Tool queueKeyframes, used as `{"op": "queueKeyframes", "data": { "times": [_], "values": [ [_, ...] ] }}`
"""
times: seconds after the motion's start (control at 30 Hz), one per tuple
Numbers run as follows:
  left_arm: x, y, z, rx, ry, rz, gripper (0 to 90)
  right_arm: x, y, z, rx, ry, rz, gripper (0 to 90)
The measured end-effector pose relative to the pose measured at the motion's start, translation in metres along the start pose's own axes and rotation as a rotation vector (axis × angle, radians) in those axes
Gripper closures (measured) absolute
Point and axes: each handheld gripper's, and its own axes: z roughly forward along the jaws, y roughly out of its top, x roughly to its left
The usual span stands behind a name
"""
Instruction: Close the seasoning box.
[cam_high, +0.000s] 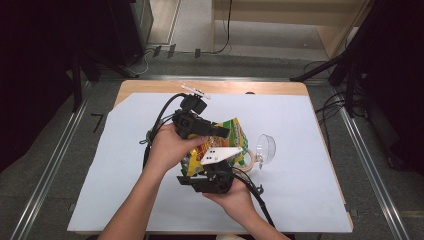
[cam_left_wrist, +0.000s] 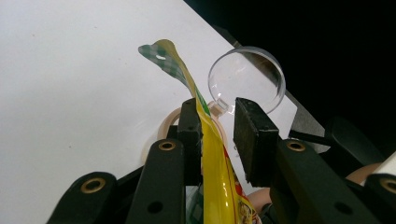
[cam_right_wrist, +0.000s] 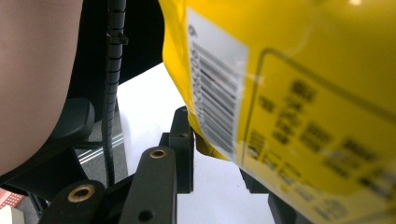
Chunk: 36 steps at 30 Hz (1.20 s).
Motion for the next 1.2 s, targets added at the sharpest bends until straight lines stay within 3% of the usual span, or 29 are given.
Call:
{"op": "queueKeyframes", "data": {
  "times": [0.3,0.47,1.2],
  "values": [
    [-0.0036,-0.0016,0.0013,-0.017,-0.006,0.001,72.7,-0.0006,-0.0025,-0.0017,-0.002,-0.010,-0.006,71.6],
    [-0.0073,-0.0018,0.0020,-0.017,0.008,0.015,72.6,-0.0029,-0.0043,-0.0015,-0.010,-0.003,0.015,71.5],
    [-0.0056,-0.0020,0.0013,-0.018,0.007,0.003,72.5,0.0008,-0.0024,-0.0033,-0.005,0.001,0.009,71.5]
  ]
}}
